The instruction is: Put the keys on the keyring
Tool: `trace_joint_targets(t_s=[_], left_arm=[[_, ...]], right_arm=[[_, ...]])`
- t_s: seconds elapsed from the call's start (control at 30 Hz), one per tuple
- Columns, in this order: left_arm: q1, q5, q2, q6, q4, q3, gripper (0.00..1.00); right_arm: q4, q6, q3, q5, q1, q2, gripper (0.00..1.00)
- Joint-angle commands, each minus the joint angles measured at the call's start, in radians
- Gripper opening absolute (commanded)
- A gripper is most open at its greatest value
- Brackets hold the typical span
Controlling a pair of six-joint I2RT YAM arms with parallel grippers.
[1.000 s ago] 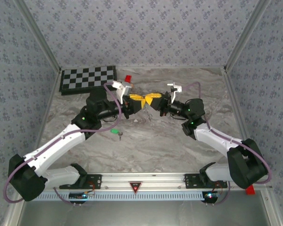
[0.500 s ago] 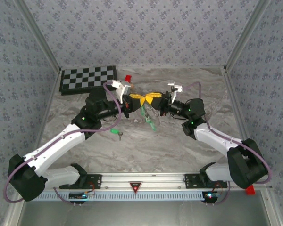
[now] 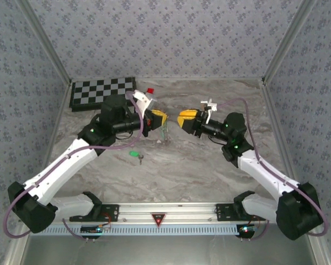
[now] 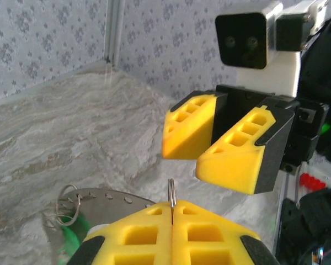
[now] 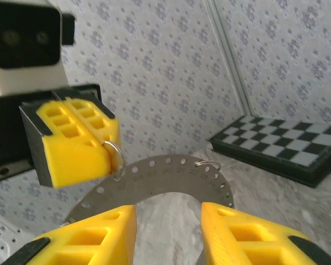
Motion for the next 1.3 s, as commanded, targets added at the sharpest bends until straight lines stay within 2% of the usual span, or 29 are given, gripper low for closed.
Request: trace_joint_targets(t_s=[0.0, 0.3, 0.9, 1.13, 1.27], left_arm=[[0.004, 0.031, 0.024, 0.120, -0.165, 0.081, 0.00], [0.004, 0.058, 0.086, 0.247, -0.395, 0.201, 0.00], [0.003, 0.105, 0.103, 0.260, -0.410, 0.207, 0.00], [0.003, 0.115, 0.105, 0.254, -0.403, 0.206, 0.00], [0.003, 0.119, 0.108, 0.253, -0.402, 0.206, 0.00]], right_arm=[[-0.244, -0.200, 0.055, 0.018, 0.013, -0.036, 0.40], [-0.465, -0.372, 0.177, -0.048, 0.057, 0.005, 0.41], [-0.503, -0.408, 0.266, -0.120, 0.107, 0.115, 0.34], [-0.510, -0.408, 0.282, -0.142, 0.118, 0.146, 0.29], [-0.511, -0.410, 0.284, -0.144, 0.122, 0.147, 0.20]])
